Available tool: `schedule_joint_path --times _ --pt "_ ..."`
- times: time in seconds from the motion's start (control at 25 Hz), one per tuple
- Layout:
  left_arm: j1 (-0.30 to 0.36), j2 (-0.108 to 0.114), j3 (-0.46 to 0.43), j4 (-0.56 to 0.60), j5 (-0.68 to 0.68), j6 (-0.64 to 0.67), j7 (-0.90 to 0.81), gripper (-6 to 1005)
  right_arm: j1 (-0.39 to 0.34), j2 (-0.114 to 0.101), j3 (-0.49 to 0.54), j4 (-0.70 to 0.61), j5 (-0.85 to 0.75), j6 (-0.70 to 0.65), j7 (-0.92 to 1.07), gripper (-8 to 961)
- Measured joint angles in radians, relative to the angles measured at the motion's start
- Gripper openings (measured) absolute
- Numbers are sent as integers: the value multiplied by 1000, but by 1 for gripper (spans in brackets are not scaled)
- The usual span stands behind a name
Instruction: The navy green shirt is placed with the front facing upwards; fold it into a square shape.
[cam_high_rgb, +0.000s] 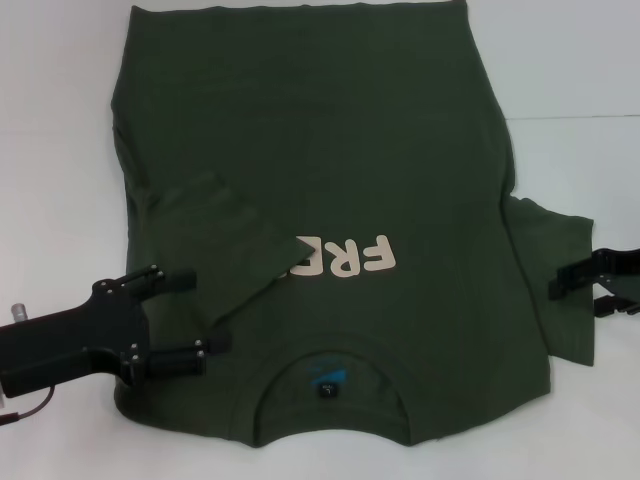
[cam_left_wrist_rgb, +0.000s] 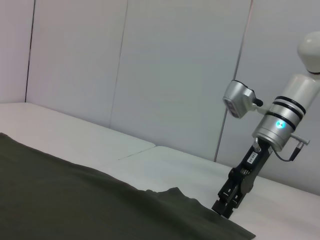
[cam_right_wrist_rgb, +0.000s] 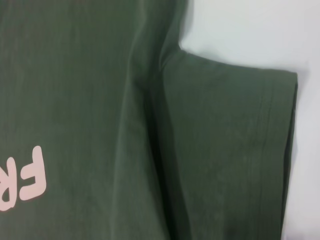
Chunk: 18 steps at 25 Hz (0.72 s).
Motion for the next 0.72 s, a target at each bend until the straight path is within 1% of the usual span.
schedule_joint_path --times 0.72 --pt "0 -2 0 0 -2 -1 4 936 3 6 0 13 8 9 3 771"
